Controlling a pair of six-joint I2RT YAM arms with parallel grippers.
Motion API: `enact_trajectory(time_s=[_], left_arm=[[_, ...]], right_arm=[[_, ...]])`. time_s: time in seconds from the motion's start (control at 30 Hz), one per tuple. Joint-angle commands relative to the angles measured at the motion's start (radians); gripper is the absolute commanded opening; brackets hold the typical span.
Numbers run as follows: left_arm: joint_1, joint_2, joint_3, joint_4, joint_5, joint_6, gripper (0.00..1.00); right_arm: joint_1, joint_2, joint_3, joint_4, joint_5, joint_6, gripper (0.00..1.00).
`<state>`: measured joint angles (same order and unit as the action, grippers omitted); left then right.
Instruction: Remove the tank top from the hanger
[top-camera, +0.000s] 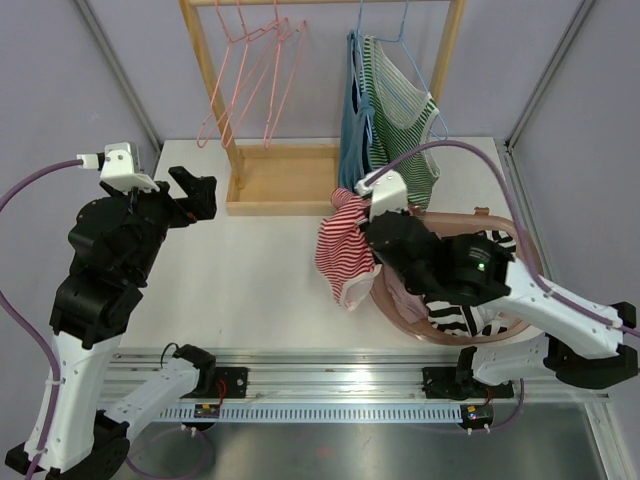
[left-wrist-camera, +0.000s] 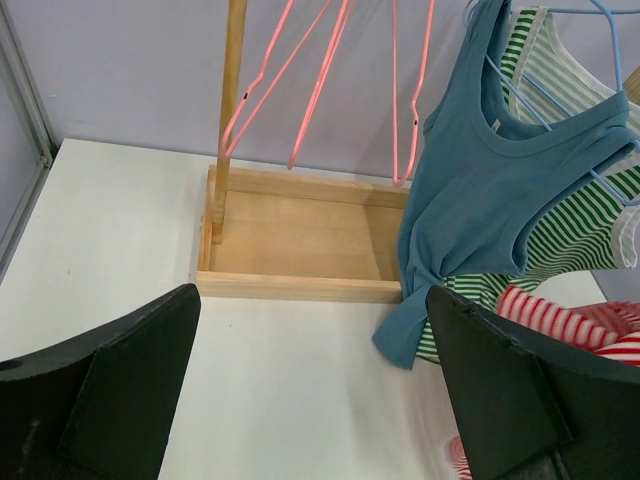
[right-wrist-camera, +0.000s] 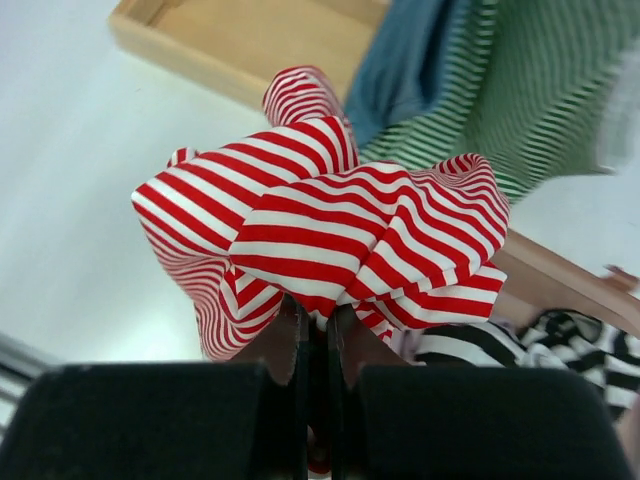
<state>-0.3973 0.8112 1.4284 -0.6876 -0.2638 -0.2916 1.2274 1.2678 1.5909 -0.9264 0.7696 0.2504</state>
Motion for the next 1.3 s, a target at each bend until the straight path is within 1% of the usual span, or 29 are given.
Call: enact_trajectory(time_s=[0.0,0.07,0.1,0.17,0.2,0.23,0.33,0.4,0.43,0.47,0.53,0.57,0.63,0.67,0.73,0.77,0.83,0.87,0.9,0.93,0.97,1.0,1.03,1.07,1.1,1.13,1.17,1.23,1.27], left_arm=[[0.003,-0.003,-0.005,0.02,0.02,0.022,0.99],[0.002,-0.003,-0.006,0.022,0.023,0.022,0.99],[0.003,-0.003,-0.006,0.022,0.024,0.023,0.99],[0.002,0.0,-0.005,0.02,0.028,0.025,0.99],[0.002,0.0,-0.003,0.019,0.029,0.025,0.99],[0.002,0.0,-0.002,0.016,0.031,0.026,0.99],[0.002,-0.001,-0.002,0.016,0.034,0.026,0.99],[0.003,0.002,0.001,0.017,0.038,0.023,0.99],[0.002,0.003,0.004,0.019,0.043,0.022,0.99],[0.002,0.005,0.007,0.019,0.05,0.019,0.99],[0.002,0.009,0.013,0.022,0.06,0.011,0.99],[0.002,0.009,0.02,0.025,0.07,0.009,0.99],[0.002,0.013,0.033,0.031,0.095,-0.001,0.99],[0.002,0.017,0.04,0.034,0.103,-0.004,0.99],[0.002,0.028,0.053,0.039,0.123,-0.018,0.99],[0.002,0.034,0.073,0.04,0.132,-0.024,0.99],[0.002,0.054,0.09,0.054,0.156,-0.049,0.99],[0.002,0.071,0.095,0.069,0.199,-0.056,0.99],[-0.001,0.089,0.108,0.092,0.227,-0.063,0.99],[-0.006,0.107,0.125,0.092,0.251,-0.067,0.99],[-0.032,0.156,0.148,0.086,0.252,-0.069,0.99],[-0.057,0.181,0.197,0.067,0.23,-0.067,0.99],[-0.087,0.204,0.219,0.06,0.163,-0.052,0.99],[-0.147,0.256,0.246,0.054,0.132,-0.043,0.99],[-0.169,0.278,0.286,0.054,0.114,-0.034,0.99],[-0.184,0.304,0.303,0.063,0.106,-0.035,0.99],[-0.205,0.342,0.319,0.074,0.101,-0.04,0.99],[-0.23,0.388,0.357,0.12,0.097,-0.041,0.99],[-0.26,0.41,0.378,0.131,0.08,-0.038,0.99]], right_arm=[[-0.015,-0.056,0.086,-0.189,0.233,0.065,0.0],[-0.041,-0.071,0.096,-0.239,0.284,0.087,0.0],[-0.063,-0.077,0.112,-0.293,0.318,0.113,0.0],[-0.152,-0.097,0.113,-0.321,0.333,0.122,0.0],[-0.184,-0.105,0.1,-0.319,0.333,0.115,0.0],[-0.263,-0.123,0.086,-0.306,0.332,0.099,0.0],[-0.373,-0.125,0.029,-0.276,0.307,0.082,0.0],[-0.411,-0.119,-0.026,-0.262,0.277,0.098,0.0],[-0.431,-0.116,-0.048,-0.255,0.246,0.11,0.0],[-0.475,-0.114,-0.099,-0.218,0.156,0.121,0.0],[-0.497,-0.126,-0.176,-0.161,0.074,0.142,0.0],[-0.512,-0.128,-0.253,-0.119,0.003,0.157,0.0],[-0.523,-0.122,-0.328,-0.056,-0.071,0.203,0.0],[-0.528,-0.12,-0.398,-0.034,-0.129,0.223,0.0],[-0.54,-0.114,-0.465,0.013,-0.194,0.269,0.0],[-0.549,-0.11,-0.526,0.07,-0.27,0.286,0.0],[-0.594,-0.104,-0.586,0.135,-0.347,0.282,0.01],[-0.617,-0.099,-0.632,0.173,-0.404,0.28,0.01],[-0.664,-0.097,-0.643,0.173,-0.427,0.282,0.04],[-0.68,-0.105,-0.652,0.172,-0.437,0.283,0.12],[-0.689,-0.116,-0.655,0.157,-0.428,0.285,0.24],[-0.694,-0.131,-0.649,0.143,-0.414,0.293,0.44],[-0.697,-0.169,-0.638,0.129,-0.399,0.296,0.52],[-0.695,-0.191,-0.608,0.091,-0.367,0.296,0.59],[-0.695,-0.214,-0.588,0.071,-0.353,0.294,0.67],[-0.697,-0.257,-0.565,0.051,-0.334,0.29,0.89],[-0.695,-0.277,-0.518,0.01,-0.304,0.279,0.99],[-0.697,-0.327,-0.468,-0.032,-0.268,0.265,1.0],[-0.697,-0.344,-0.423,-0.069,-0.244,0.25,1.0]])
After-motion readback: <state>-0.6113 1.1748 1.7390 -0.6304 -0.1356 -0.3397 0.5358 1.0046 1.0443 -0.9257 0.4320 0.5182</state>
